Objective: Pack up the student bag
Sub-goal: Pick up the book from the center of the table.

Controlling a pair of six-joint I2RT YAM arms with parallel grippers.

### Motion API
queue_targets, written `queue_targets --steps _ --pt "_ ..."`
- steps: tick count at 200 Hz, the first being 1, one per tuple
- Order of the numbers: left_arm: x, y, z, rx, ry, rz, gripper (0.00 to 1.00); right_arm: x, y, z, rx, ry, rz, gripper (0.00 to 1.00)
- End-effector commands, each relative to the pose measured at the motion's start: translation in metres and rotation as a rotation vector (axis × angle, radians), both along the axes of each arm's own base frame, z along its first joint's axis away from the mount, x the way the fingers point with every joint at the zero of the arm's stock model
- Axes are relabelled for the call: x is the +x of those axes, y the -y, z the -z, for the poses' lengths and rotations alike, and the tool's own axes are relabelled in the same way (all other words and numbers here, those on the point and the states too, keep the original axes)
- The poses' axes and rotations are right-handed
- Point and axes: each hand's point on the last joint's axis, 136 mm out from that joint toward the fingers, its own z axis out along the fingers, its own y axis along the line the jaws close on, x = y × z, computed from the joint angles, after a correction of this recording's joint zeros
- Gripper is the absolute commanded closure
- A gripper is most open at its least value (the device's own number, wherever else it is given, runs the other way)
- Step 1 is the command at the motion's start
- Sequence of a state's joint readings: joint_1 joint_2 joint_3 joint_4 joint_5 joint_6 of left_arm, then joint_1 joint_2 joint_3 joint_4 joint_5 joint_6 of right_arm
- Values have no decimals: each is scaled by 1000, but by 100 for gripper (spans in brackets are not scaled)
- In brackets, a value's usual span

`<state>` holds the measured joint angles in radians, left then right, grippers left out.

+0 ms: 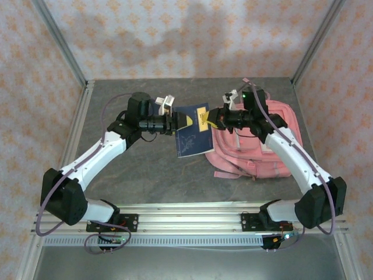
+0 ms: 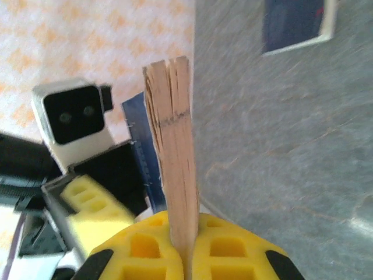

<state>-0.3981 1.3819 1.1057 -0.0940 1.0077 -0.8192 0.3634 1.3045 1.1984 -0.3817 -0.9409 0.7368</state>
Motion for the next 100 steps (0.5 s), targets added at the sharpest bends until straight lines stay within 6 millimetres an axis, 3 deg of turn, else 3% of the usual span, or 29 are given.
queue_targets --steps 1,39,68,100 --pt "26 -18 1 11 -57 -151 29 35 32 -5 -16 15 326 100" --pt "58 -33 3 -141 -177 -322 22 69 79 1 132 -40 818 100" --pt "72 -37 5 -204 -243 -407 18 81 73 -24 165 28 877 100" --pt "84 -40 9 -272 -314 -482 17 88 72 -27 184 17 948 100"
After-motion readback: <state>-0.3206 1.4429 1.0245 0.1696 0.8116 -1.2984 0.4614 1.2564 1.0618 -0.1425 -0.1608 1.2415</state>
